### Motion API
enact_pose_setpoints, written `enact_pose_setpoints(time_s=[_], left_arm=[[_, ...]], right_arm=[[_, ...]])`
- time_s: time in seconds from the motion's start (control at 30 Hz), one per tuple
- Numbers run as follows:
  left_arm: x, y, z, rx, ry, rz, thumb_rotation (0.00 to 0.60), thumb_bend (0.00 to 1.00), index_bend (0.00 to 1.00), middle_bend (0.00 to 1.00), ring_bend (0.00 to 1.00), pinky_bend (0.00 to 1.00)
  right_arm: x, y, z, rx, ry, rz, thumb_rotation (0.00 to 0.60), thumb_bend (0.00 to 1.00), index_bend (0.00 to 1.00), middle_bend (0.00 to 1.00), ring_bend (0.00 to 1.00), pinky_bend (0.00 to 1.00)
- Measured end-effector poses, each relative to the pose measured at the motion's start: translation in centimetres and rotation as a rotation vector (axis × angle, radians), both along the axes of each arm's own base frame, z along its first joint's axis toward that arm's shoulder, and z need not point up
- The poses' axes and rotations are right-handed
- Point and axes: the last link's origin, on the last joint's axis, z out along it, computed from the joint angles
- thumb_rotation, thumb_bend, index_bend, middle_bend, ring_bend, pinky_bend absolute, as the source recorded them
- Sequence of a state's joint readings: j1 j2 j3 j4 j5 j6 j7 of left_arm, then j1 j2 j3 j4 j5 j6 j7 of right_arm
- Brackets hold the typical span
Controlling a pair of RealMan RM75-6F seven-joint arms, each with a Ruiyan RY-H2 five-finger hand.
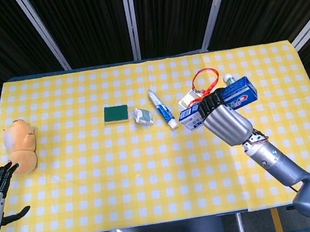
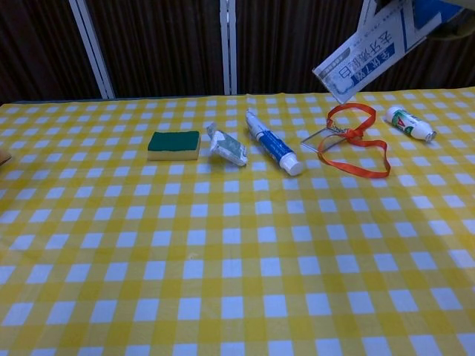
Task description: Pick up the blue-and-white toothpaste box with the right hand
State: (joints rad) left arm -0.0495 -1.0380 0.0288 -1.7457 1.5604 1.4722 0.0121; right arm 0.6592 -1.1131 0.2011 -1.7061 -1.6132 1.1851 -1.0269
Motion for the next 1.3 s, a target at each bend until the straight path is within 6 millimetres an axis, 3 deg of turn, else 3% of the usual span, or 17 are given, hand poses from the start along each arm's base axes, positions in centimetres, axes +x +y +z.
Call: enact_pose_setpoints(time_s=[0.13,0.3,0.37,0.5,0.6,0.7,0.83,0.93,1.1,1.3], left_arm=[[-0.1,0.0,-0.2,0.000,0.005,0.006,0.600,0.00,0.00,0.00,0.00,0.00],[-0.3,0.1,-0.2,-0.002,0.010,0.016,0.600,0.00,0.00,0.00,0.00,0.00],[-0.4,0.2,-0.3,-0.002,0.011,0.017,0.600,0.00,0.00,0.00,0.00,0.00],[-0.4,0.2,-0.2,-0.002,0.010,0.019,0.600,0.00,0.00,0.00,0.00,0.00],[-0.5,0.2,-0.2,-0.002,0.009,0.020,0.600,0.00,0.00,0.00,0.00,0.00],[-0.5,0.2,-0.2,-0.003,0.009,0.021,0.600,0.00,0.00,0.00,0.00,0.00],[-0.5,0.2,-0.1,0.001,0.004,0.021,0.600,0.00,0.00,0.00,0.00,0.00],[-0.5,0.1,0.1,0.006,-0.002,0.020,0.600,0.00,0.00,0.00,0.00,0.00],[-0.4,-0.2,0.1,0.005,-0.003,0.012,0.600,0.00,0.00,0.00,0.00,0.00],[0.0,-0.7,-0.1,-0.002,0.005,-0.005,0.600,0.00,0.00,0.00,0.00,0.00]], right_arm=[[-2.5,0.0,-3.2,0.135,-0.183,-0.199,0.600,0.36,0.48,0.49,0.44,0.43],[-5.1,0.5,-7.3,0.229,-0.265,-0.343,0.600,0.35,0.44,0.46,0.41,0.42],[-5.7,0.6,-8.2,0.256,-0.291,-0.387,0.600,0.32,0.35,0.40,0.36,0.37],[-6.4,0.8,-9.5,0.305,-0.318,-0.459,0.600,0.05,0.05,0.15,0.12,0.16],[-6.7,1.1,-10.0,0.345,-0.349,-0.516,0.600,0.00,0.00,0.04,0.01,0.07],[-6.5,1.7,-10.2,0.386,-0.406,-0.574,0.600,0.00,0.00,0.01,0.00,0.03],[-5.8,3.1,-9.3,0.436,-0.494,-0.607,0.600,0.00,0.00,0.00,0.00,0.00],[-6.0,4.3,-7.5,0.440,-0.565,-0.607,0.600,0.00,0.00,0.00,0.00,0.00],[-8.4,6.3,-3.7,0.383,-0.682,-0.556,0.600,0.00,0.00,0.00,0.00,0.00],[-13.0,9.2,0.7,0.289,-0.818,-0.521,0.600,0.00,0.02,0.00,0.00,0.00]])
